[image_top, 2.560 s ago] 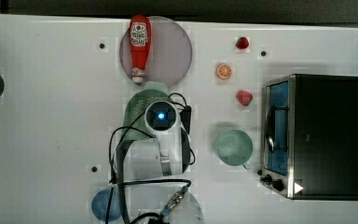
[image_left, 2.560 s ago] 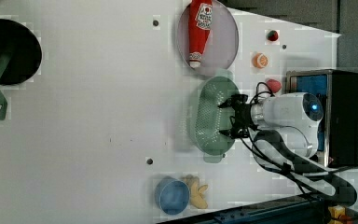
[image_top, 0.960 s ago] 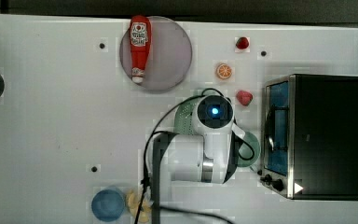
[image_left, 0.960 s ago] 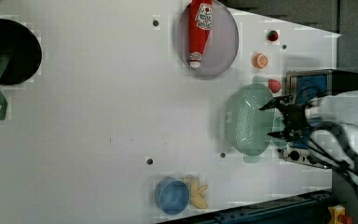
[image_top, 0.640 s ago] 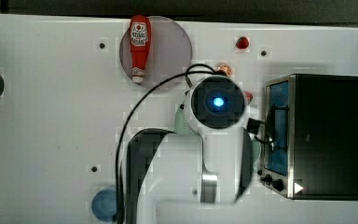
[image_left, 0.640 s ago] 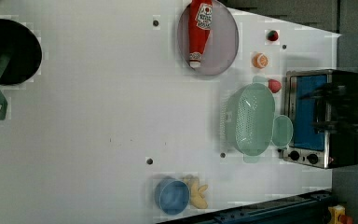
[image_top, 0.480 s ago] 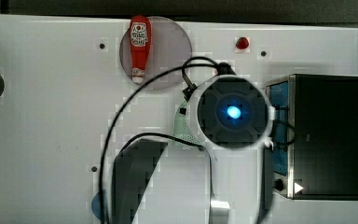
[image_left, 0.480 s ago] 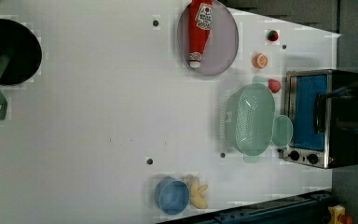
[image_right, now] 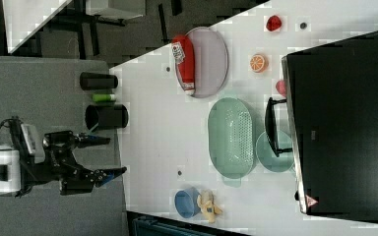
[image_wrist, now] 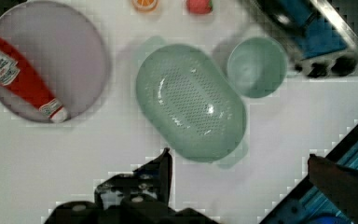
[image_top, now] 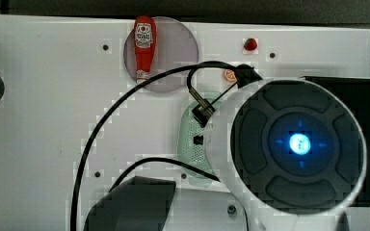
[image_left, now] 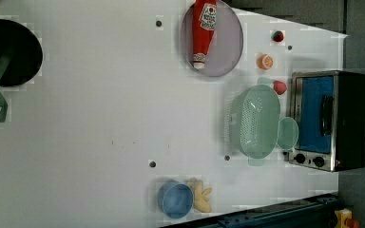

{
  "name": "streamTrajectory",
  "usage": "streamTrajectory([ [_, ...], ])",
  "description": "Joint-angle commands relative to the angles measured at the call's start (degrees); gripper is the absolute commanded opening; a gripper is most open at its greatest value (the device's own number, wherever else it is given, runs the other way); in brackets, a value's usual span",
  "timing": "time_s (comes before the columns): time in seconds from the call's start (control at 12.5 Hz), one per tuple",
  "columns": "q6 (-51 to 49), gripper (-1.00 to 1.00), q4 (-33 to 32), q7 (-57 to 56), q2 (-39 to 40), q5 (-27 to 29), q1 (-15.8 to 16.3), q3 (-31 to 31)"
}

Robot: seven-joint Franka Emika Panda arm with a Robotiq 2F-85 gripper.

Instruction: Drag strainer left to right.

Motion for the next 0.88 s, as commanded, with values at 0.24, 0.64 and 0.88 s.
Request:
streamTrajectory([
  [0.24, -0.69, 1.0, -1.07, -4.39, 0.67, 0.49, -0.25, 0.06],
  [0.64, -0.69, 1.0, -1.07, -4.39, 1.54, 0.49, -0.25, 0.06],
  [0.88, -0.69, 1.0, -1.08, -4.4, 1.95, 0.49, -0.25, 0.06],
])
